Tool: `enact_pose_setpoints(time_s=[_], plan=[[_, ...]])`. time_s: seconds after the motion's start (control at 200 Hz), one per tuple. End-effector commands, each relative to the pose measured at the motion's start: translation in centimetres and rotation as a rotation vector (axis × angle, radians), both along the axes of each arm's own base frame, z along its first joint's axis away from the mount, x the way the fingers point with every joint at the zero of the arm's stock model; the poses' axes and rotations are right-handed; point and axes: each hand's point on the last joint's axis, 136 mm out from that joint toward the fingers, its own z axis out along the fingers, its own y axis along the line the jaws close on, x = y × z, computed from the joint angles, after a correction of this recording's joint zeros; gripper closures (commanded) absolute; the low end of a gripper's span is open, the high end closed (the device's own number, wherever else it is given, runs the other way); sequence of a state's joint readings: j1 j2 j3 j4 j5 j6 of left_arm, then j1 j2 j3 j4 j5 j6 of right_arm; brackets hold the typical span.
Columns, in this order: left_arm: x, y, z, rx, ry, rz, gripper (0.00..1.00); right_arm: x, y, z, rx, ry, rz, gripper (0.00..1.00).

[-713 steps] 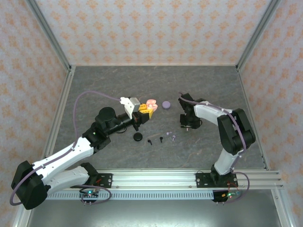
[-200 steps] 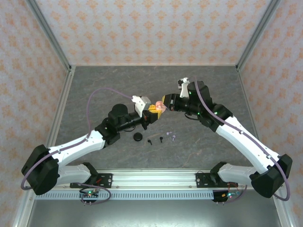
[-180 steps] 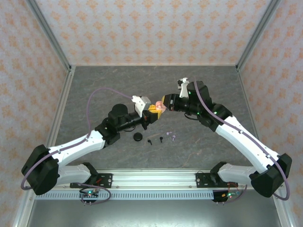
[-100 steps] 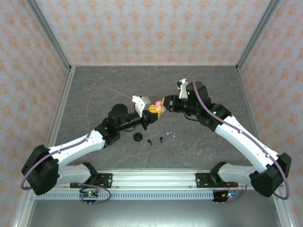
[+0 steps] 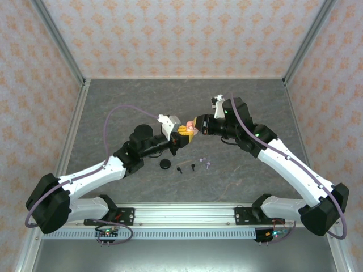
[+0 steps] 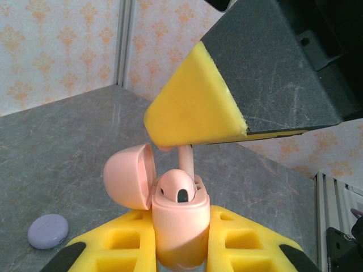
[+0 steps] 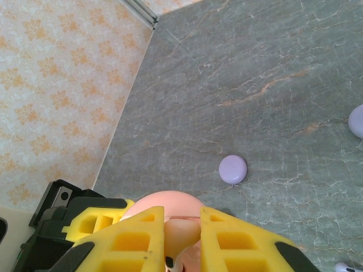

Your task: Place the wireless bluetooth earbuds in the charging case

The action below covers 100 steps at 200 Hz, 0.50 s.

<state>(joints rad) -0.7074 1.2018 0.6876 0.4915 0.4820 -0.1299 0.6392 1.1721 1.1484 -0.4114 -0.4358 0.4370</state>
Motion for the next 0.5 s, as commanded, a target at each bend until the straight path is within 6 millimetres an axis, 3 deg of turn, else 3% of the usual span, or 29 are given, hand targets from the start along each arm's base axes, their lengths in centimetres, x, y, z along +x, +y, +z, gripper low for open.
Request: enact_pose_setpoints(time_s=[0.0,0.21,0.495], plan=[[-0.3,0.0,3.5,-0.063,-0.080,-0.003,1.00,-0.5,0.3,-0.1,-0.018,0.001,0.035,0.83],[-0.3,0.0,3.4,-0.062,-0.080,-0.003,1.00,-0.3,0.5,-1.3,-0.044,0.027,0.042,0.82],[-0.4,0.0,3.7,-0.067,-0.084,-0.003,1.00,-0.5,0.6,0.4,-0.019,-0.010,0.055,0.69]])
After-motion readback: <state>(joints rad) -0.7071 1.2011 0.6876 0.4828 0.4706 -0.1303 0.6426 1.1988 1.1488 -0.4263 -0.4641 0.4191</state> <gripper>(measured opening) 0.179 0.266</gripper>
